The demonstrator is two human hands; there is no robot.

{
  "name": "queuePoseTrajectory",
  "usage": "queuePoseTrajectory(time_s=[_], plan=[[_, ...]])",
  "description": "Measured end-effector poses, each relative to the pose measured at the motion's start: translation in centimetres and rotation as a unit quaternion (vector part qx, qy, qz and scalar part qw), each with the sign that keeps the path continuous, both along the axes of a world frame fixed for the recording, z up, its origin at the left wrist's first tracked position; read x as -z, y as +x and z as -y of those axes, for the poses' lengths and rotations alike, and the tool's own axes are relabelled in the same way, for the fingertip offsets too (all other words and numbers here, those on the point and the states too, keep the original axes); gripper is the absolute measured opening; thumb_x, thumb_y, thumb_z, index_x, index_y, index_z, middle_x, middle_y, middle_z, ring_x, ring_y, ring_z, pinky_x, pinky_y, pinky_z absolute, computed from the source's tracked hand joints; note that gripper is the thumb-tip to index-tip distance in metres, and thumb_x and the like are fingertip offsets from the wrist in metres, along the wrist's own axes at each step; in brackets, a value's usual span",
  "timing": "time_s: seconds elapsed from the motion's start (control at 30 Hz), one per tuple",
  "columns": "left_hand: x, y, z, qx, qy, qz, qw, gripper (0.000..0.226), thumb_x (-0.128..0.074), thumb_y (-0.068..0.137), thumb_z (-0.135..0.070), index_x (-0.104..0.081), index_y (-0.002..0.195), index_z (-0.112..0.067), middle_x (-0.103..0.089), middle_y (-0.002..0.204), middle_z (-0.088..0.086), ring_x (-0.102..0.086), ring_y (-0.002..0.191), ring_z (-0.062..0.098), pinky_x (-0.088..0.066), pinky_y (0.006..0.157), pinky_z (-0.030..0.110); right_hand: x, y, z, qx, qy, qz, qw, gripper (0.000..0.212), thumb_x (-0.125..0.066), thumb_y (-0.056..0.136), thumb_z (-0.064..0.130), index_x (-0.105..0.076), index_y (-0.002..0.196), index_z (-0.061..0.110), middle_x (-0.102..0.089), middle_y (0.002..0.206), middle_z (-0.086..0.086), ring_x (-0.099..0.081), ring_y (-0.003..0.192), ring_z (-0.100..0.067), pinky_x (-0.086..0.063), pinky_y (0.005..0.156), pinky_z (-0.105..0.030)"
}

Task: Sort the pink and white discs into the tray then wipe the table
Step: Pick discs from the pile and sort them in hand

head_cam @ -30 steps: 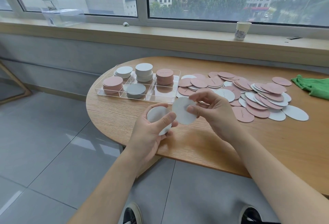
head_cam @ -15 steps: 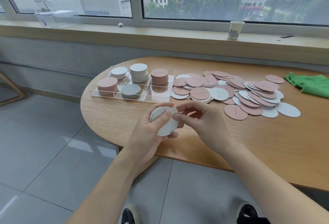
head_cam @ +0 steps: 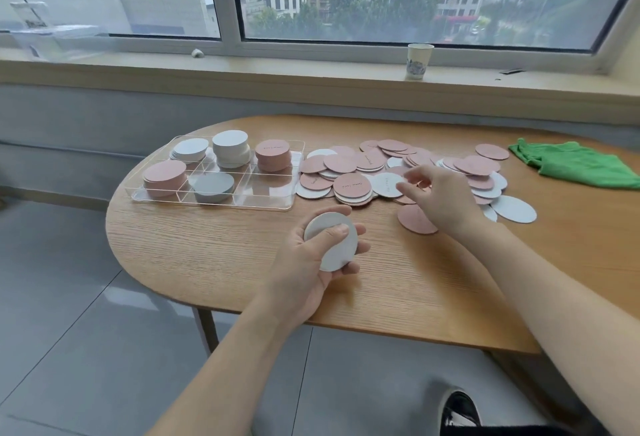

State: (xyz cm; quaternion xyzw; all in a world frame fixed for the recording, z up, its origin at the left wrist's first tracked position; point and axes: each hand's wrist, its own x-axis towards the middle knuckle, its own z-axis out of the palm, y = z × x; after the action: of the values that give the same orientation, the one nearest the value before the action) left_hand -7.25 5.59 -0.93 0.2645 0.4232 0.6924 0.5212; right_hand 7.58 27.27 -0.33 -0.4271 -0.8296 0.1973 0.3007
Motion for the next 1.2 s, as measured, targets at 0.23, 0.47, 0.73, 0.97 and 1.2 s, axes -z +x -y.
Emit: queuePoseTrajectory(time_s=[0.23, 0.47, 0.73, 0.97, 1.2], plan=[[0.2, -0.2, -0.1, -0.007, 0.0, 0.009, 1.0, 0.031, -0.06, 0.098, -0.001, -0.063, 0.128, -0.007, -0.074, 0.109, 0.02, -0.069, 0.084, 0.029, -0.051, 0.059, 0.029, 0.3, -3.4, -1.8, -0.003, -0.037, 0.098, 0.994, 0.066, -0.081, 0.08, 0.045, -0.059, 0.135, 0.017, -0.063, 0.13, -0.011, -0.053, 0.126, -0.029, -0.042, 0.104, -0.037], [0.4, -0.2, -0.3, -0.004, -0.002, -0.001, 1.0, 0.032, -0.065, 0.096, -0.002, -0.064, 0.127, -0.008, -0.073, 0.11, 0.021, -0.069, 0.083, 0.028, -0.052, 0.058, 0.029, -0.3, -3.5, -2.0, 0.014, -0.121, 0.035, 0.992, 0.07, -0.094, 0.067, 0.029, -0.06, 0.127, 0.016, -0.058, 0.122, -0.005, -0.054, 0.117, -0.02, -0.042, 0.097, -0.03], [0.0, 0.0, -0.4, -0.02, -0.008, 0.007, 1.0, 0.046, -0.073, 0.089, -0.022, -0.061, 0.129, -0.005, -0.072, 0.107, 0.019, -0.069, 0.083, 0.025, -0.051, 0.058, 0.028, -0.5, -0.5, -0.5, 0.025, -0.169, -0.146, 0.974, 0.02, -0.082, 0.082, 0.015, -0.068, 0.096, 0.018, -0.07, 0.095, -0.002, -0.068, 0.083, -0.018, -0.054, 0.07, -0.026], [0.5, -0.1, -0.7, -0.022, 0.012, 0.012, 1.0, 0.1, -0.098, 0.046, -0.059, -0.063, 0.125, -0.008, -0.072, 0.105, 0.017, -0.069, 0.082, 0.026, -0.053, 0.057, 0.028, -2.7, 2.3, 6.7, -0.117, -0.279, -0.357, 0.884, 0.017, -0.08, 0.08, 0.007, -0.069, 0.093, 0.01, -0.071, 0.081, -0.005, -0.062, 0.068, -0.014, -0.052, 0.067, -0.025], [0.2, 0.3, -0.2, 0.004, 0.029, -0.043, 0.999, 0.107, -0.097, 0.046, -0.062, -0.06, 0.13, -0.007, -0.071, 0.102, 0.009, -0.07, 0.087, 0.022, -0.056, 0.061, 0.029, -1.2, 0.1, 12.0, -0.193, -0.256, -0.302, 0.898, 0.019, -0.083, 0.077, 0.0, -0.069, 0.089, 0.002, -0.07, 0.08, -0.005, -0.067, 0.071, -0.015, -0.055, 0.066, -0.024]])
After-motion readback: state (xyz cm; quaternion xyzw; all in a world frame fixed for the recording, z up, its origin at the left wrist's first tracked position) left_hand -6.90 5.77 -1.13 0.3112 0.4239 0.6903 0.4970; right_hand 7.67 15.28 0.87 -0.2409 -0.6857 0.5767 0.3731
